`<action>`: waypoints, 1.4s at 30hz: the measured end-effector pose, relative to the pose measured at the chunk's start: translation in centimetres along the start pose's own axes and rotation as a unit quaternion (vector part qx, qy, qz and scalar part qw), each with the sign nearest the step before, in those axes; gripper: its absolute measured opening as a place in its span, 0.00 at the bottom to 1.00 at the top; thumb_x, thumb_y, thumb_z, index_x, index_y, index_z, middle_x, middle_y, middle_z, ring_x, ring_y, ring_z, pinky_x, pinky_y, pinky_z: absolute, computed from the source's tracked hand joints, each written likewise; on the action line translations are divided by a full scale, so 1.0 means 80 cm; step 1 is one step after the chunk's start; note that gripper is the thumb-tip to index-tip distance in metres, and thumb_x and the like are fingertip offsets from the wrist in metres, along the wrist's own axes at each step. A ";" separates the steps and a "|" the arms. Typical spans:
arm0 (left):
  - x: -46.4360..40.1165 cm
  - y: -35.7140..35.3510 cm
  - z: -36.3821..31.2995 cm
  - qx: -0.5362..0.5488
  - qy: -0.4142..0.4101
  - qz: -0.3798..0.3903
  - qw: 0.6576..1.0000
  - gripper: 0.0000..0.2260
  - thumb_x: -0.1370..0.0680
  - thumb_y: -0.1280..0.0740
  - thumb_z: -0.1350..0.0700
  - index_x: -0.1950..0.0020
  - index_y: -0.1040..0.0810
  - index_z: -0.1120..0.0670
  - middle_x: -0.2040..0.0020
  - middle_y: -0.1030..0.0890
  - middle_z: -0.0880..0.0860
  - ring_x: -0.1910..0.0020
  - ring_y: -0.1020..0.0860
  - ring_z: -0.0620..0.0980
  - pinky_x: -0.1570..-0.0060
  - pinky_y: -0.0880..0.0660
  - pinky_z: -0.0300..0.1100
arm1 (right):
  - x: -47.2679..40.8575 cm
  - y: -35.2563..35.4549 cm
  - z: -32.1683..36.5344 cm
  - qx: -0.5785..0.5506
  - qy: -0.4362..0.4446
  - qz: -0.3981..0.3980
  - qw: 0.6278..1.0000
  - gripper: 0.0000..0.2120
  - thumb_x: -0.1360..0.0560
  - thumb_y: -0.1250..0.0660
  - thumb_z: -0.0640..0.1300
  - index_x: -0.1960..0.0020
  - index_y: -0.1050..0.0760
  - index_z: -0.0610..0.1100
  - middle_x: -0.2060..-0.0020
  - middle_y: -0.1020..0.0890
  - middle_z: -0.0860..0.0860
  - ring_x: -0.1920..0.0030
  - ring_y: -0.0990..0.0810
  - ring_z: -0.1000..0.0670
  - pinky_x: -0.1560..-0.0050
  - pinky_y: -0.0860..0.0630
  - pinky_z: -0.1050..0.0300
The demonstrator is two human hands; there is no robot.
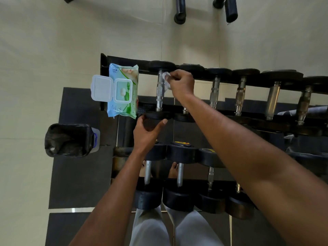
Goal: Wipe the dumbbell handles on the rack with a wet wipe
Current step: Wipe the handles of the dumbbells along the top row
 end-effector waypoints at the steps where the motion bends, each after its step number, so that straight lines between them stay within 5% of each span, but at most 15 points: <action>1: 0.001 0.000 -0.001 -0.003 0.001 0.001 1.000 0.51 0.36 0.19 0.27 0.22 0.28 0.53 0.29 0.20 0.49 0.31 0.22 0.46 0.30 0.22 0.49 | 0.007 -0.004 -0.007 -0.015 -0.028 0.006 0.999 0.05 0.18 0.28 0.44 0.52 0.19 0.53 0.53 0.17 0.56 0.50 0.18 0.57 0.45 0.20 0.59; 7: 0.001 0.003 -0.009 -0.006 -0.004 0.005 1.000 0.47 0.35 0.19 0.28 0.24 0.26 0.53 0.33 0.18 0.47 0.34 0.20 0.44 0.32 0.21 0.49 | 0.050 -0.008 -0.045 -0.063 -0.108 0.049 0.991 0.02 0.19 0.26 0.44 0.48 0.18 0.49 0.51 0.15 0.53 0.49 0.17 0.55 0.47 0.22 0.59; 11: 0.002 0.005 -0.007 -0.012 -0.002 0.003 1.000 0.47 0.35 0.20 0.27 0.26 0.25 0.52 0.34 0.17 0.46 0.34 0.19 0.44 0.33 0.20 0.50 | 0.058 -0.008 -0.043 -0.055 -0.120 0.084 0.988 0.08 0.23 0.22 0.43 0.47 0.19 0.48 0.50 0.14 0.50 0.47 0.15 0.50 0.43 0.16 0.52; 17: 0.005 0.004 -0.010 -0.011 -0.005 0.002 1.000 0.42 0.35 0.19 0.29 0.28 0.23 0.51 0.37 0.16 0.45 0.37 0.18 0.42 0.35 0.19 0.50 | 0.066 0.001 -0.036 0.108 -0.051 0.129 0.984 0.10 0.24 0.21 0.46 0.45 0.14 0.44 0.52 0.14 0.51 0.49 0.15 0.51 0.46 0.16 0.55; 20: 0.006 0.005 -0.013 -0.028 -0.011 -0.005 1.000 0.44 0.34 0.19 0.30 0.26 0.25 0.53 0.33 0.18 0.48 0.34 0.21 0.45 0.32 0.22 0.47 | 0.054 0.005 0.006 0.195 0.089 0.107 0.971 0.05 0.21 0.24 0.46 0.47 0.14 0.47 0.51 0.14 0.51 0.52 0.17 0.53 0.48 0.19 0.56; 24: 0.004 0.005 -0.011 -0.030 -0.006 -0.010 0.999 0.41 0.32 0.18 0.34 0.27 0.24 0.53 0.38 0.16 0.45 0.39 0.18 0.42 0.38 0.22 0.39 | 0.014 -0.010 0.077 0.329 0.289 0.079 0.896 0.07 0.17 0.30 0.42 0.44 0.14 0.47 0.52 0.12 0.50 0.55 0.17 0.52 0.54 0.22 0.56; 27: 0.005 0.005 -0.009 -0.022 -0.004 -0.010 1.000 0.39 0.31 0.17 0.35 0.27 0.24 0.53 0.40 0.16 0.44 0.40 0.18 0.42 0.42 0.23 0.31 | -0.002 -0.038 0.085 0.466 0.338 0.145 0.805 0.11 0.17 0.32 0.37 0.42 0.14 0.48 0.52 0.12 0.51 0.54 0.14 0.48 0.56 0.22 0.55; 29: 0.007 0.005 -0.011 -0.023 -0.004 -0.004 1.000 0.41 0.30 0.18 0.37 0.24 0.27 0.54 0.38 0.19 0.44 0.38 0.21 0.42 0.46 0.28 0.24 | -0.003 -0.045 0.082 0.511 0.342 0.169 0.770 0.13 0.18 0.32 0.37 0.40 0.14 0.50 0.51 0.12 0.52 0.52 0.14 0.47 0.51 0.18 0.50; 34: 0.006 0.006 -0.010 -0.019 -0.004 -0.001 1.000 0.43 0.31 0.18 0.36 0.22 0.28 0.54 0.35 0.21 0.45 0.35 0.24 0.42 0.38 0.28 0.34 | 0.004 -0.048 0.083 0.504 0.267 0.238 0.786 0.09 0.18 0.29 0.46 0.40 0.14 0.52 0.46 0.13 0.55 0.47 0.17 0.49 0.47 0.18 0.50; 39: 0.006 0.009 -0.016 -0.027 -0.009 0.016 0.999 0.39 0.29 0.18 0.39 0.24 0.27 0.54 0.38 0.21 0.43 0.39 0.24 0.39 0.51 0.30 0.19 | 0.031 -0.067 0.060 0.530 0.229 0.307 0.757 0.07 0.22 0.24 0.50 0.44 0.14 0.53 0.50 0.15 0.56 0.50 0.17 0.51 0.50 0.17 0.51; 42: 0.008 0.012 -0.020 -0.036 -0.010 0.015 0.999 0.39 0.28 0.19 0.38 0.24 0.27 0.53 0.37 0.23 0.43 0.38 0.26 0.39 0.47 0.30 0.25 | 0.041 -0.064 0.057 0.513 0.215 0.322 0.766 0.06 0.22 0.24 0.49 0.45 0.14 0.53 0.51 0.15 0.56 0.52 0.18 0.53 0.50 0.17 0.51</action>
Point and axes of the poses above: each hand's wrist, its own x-axis away from the middle knuckle, its own y-axis out of the back of the hand, z = x × y, the point moved 5 cm from there along -x, towards the middle knuckle
